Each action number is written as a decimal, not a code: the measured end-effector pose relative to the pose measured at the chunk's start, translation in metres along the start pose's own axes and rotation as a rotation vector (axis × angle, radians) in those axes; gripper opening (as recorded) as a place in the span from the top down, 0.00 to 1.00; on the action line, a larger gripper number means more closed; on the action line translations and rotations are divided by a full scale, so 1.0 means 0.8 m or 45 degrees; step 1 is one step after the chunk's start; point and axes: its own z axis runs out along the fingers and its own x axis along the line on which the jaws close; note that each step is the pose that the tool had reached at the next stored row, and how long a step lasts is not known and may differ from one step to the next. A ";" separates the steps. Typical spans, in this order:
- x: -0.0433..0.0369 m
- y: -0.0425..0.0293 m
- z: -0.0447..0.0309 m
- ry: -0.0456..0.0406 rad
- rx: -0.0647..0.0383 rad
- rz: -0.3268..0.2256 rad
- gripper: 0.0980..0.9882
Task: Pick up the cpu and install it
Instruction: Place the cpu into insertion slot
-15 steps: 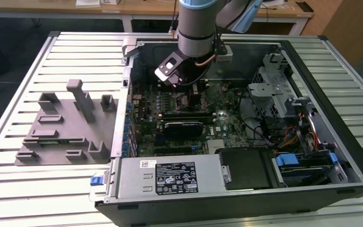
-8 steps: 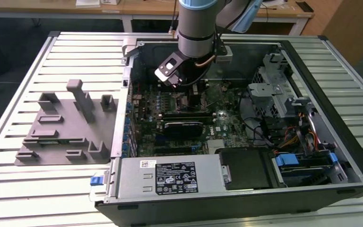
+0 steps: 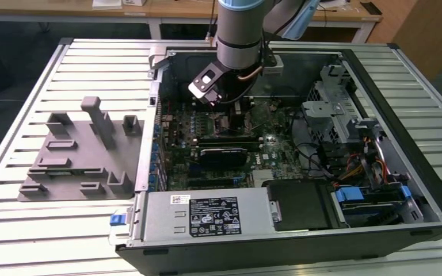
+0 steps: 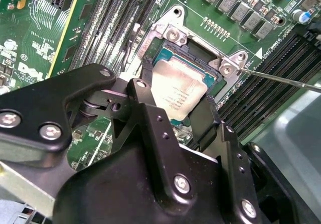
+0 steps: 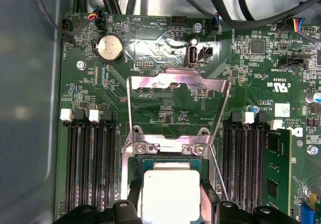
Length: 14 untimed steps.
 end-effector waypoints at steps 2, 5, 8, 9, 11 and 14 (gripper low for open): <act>0.000 -0.0004 0.0000 0.000 0.000 0.000 0.50; 0.000 -0.0015 0.0004 0.000 0.000 0.000 0.50; 0.000 -0.0016 0.0018 0.000 0.000 0.000 0.50; 0.000 -0.0016 0.0021 0.000 0.000 0.000 0.50; 0.001 -0.0016 0.0023 0.000 0.000 0.000 0.50; 0.001 -0.0016 0.0025 0.000 0.000 0.002 0.50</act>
